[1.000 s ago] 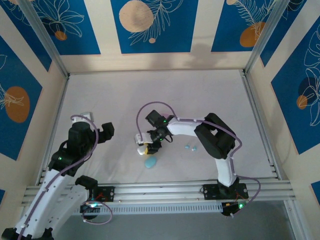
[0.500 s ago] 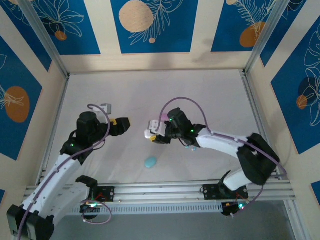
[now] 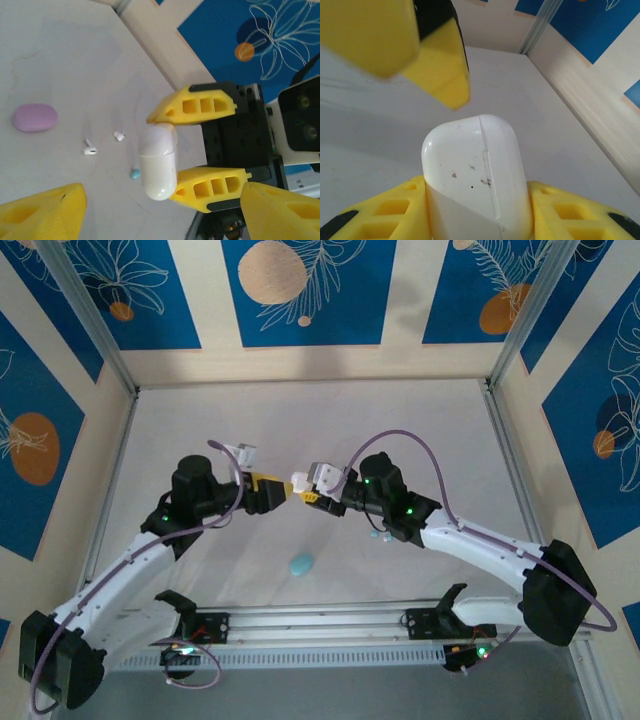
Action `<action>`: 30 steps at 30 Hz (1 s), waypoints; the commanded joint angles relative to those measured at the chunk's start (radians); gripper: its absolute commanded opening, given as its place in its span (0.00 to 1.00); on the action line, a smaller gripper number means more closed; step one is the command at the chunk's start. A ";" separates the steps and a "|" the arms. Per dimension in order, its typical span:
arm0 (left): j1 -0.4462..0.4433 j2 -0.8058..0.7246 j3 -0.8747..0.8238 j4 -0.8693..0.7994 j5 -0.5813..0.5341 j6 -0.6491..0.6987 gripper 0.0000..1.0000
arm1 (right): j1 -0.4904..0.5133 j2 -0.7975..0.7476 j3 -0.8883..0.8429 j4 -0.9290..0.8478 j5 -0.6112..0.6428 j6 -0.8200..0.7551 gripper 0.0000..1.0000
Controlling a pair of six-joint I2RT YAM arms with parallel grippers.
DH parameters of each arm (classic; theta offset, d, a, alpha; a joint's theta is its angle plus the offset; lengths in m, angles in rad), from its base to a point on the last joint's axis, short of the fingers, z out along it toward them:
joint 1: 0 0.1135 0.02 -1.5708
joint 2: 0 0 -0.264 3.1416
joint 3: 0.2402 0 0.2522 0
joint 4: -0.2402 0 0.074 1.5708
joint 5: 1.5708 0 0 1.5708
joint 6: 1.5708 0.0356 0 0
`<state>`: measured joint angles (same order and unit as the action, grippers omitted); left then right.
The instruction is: Insert wireless bluetooth earbuds into charging case
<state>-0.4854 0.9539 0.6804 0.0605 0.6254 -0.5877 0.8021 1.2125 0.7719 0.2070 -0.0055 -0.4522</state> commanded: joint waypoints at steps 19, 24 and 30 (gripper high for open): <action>-0.100 0.092 0.074 0.108 0.020 0.009 0.34 | 0.026 -0.077 -0.011 0.039 -0.063 -0.032 0.44; -0.102 0.090 0.073 0.105 0.031 0.019 0.22 | 0.028 -0.080 -0.016 0.045 -0.037 -0.028 0.45; -0.102 0.038 0.037 0.163 0.034 0.079 0.16 | 0.020 -0.098 -0.010 0.019 -0.008 0.032 0.62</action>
<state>-0.5747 1.0389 0.7280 0.1429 0.6361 -0.5663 0.8246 1.1526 0.7704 0.2169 -0.0288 -0.4667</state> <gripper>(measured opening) 0.223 0.588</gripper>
